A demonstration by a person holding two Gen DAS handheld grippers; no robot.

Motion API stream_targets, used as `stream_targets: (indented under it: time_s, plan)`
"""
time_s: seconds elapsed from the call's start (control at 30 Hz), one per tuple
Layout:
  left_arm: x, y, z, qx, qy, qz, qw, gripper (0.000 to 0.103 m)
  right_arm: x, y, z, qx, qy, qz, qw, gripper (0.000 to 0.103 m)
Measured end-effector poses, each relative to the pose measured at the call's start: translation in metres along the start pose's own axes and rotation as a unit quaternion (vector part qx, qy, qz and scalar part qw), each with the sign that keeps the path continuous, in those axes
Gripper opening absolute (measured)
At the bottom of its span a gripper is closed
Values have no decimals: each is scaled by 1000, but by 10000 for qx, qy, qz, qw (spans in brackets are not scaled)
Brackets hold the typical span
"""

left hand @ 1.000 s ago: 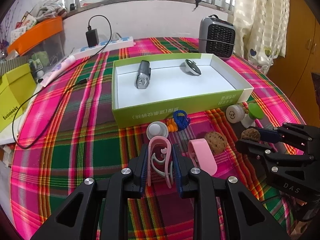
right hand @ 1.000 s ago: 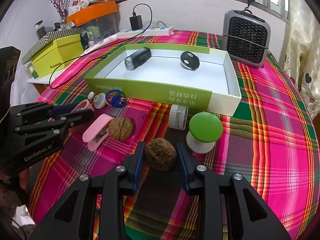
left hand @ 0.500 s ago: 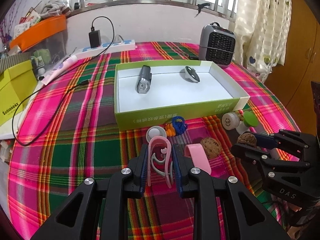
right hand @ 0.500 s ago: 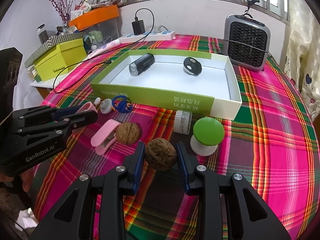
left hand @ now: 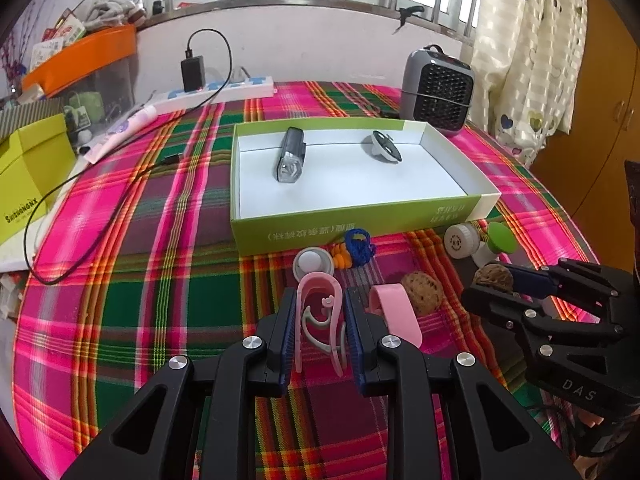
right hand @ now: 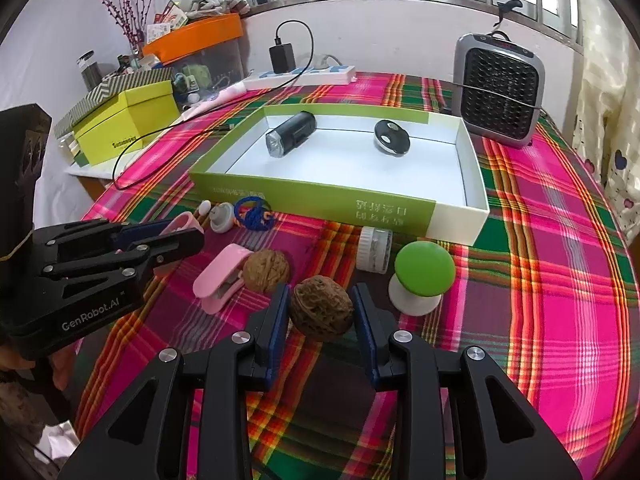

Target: Organize objects

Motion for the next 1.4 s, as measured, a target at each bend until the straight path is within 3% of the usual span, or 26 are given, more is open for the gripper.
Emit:
stream_targets:
  time_s: [0.67,1.4]
  plan:
    - [6,9,14,-84,-77,150,9998,21,4,5,4,96,-78,130,9998,33]
    - [34,20,18,-110,-45,432,9990,21,27,11,9,89,35,318,9994,33]
Point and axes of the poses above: each gripper's, at about its wrist camera, not at the fingertips, and y roughly against the way its jaws point, z to its right, x to its top, the point moved 3 cm from there along -y, roughly the way its jaws point, and after that the axes turned 12 degrees about y, right-handed, at the moved point
